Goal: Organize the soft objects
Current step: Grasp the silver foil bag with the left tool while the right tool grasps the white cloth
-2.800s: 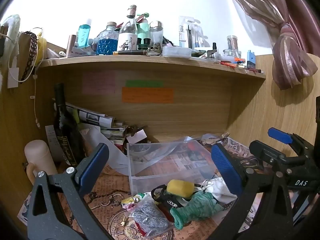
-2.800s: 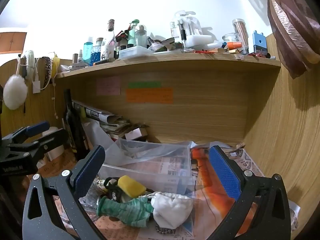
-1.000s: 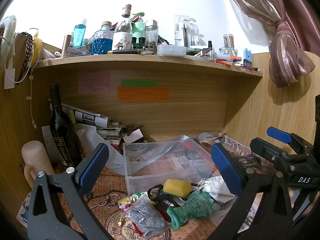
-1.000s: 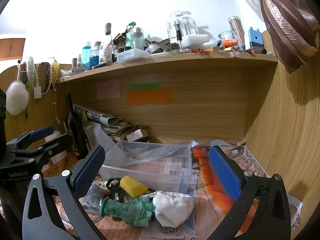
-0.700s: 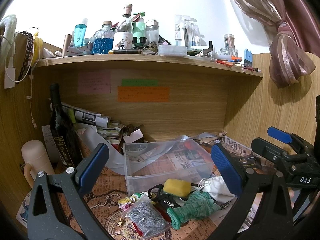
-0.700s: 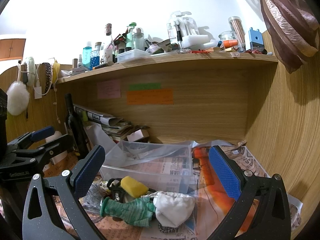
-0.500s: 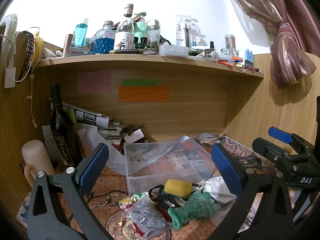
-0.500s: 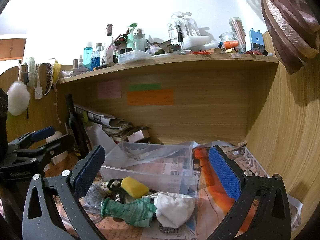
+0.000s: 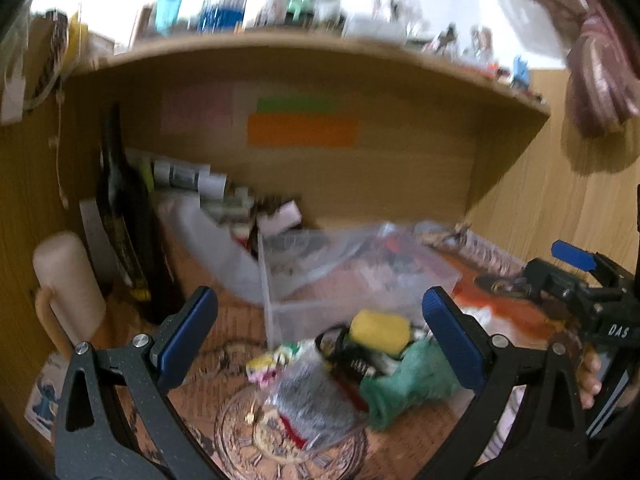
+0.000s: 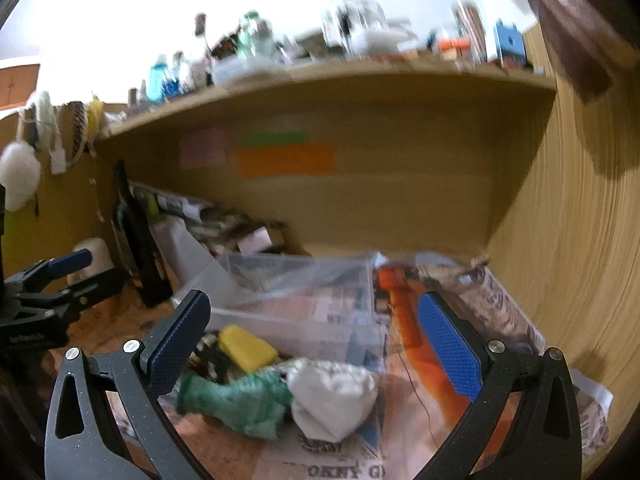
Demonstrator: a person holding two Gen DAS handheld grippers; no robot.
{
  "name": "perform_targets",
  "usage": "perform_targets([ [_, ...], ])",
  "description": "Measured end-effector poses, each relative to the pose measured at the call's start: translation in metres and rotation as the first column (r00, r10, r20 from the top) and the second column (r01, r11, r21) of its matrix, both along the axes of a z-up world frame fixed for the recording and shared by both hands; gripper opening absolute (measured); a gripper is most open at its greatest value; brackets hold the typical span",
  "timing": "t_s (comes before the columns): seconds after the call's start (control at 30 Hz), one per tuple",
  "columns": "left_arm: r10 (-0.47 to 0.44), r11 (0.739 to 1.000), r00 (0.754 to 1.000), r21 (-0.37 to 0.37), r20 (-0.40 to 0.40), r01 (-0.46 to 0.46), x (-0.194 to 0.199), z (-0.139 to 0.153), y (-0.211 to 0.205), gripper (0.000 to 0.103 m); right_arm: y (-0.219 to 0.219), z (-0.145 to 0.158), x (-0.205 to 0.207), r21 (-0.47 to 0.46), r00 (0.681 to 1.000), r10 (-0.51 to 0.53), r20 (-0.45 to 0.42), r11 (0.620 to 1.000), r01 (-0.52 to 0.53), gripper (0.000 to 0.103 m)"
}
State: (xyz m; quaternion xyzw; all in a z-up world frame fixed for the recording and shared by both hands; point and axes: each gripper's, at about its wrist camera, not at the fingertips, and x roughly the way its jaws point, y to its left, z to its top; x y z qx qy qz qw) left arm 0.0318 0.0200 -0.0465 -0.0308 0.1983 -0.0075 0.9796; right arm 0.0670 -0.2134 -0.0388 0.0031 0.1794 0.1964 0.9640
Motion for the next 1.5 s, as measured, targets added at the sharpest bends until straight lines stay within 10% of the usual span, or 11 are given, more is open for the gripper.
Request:
perform_targets([
  [0.3, 0.008, 0.999, 0.984, -0.040, -0.178, -0.016, 0.016, -0.054, 0.016, 0.103, -0.011, -0.041, 0.023, -0.050, 0.987, -0.017, -0.157, 0.999, 0.010, 0.103],
  [0.57, -0.027, 0.997, 0.965, -0.081, -0.259, 0.007, 0.025, -0.079, 0.017, 0.075, -0.011, -0.068, 0.035, -0.068, 0.969, -0.002, -0.247, 0.998, -0.015, 0.102],
  [0.93, -0.060, 0.996, 0.956, -0.078, -0.286, 0.039, 0.031, -0.092, 0.011, 0.037, -0.003, -0.090, 0.053, -0.047, 0.934, 0.081, -0.347, 0.994, -0.104, 0.060],
  [1.2, -0.059, 0.995, 0.971, -0.092, -0.233, 0.038, 0.021, -0.073, 0.017, 0.028, -0.004, -0.083, 0.046, -0.043, 0.946, 0.092, -0.311, 0.993, -0.111, 0.015],
  [1.5, -0.042, 0.996, 0.991, -0.087, -0.124, 0.031, 0.021, -0.034, 0.023, 0.028, -0.011, -0.049, 0.036, -0.025, 0.977, 0.085, -0.197, 0.996, -0.091, 0.012],
])
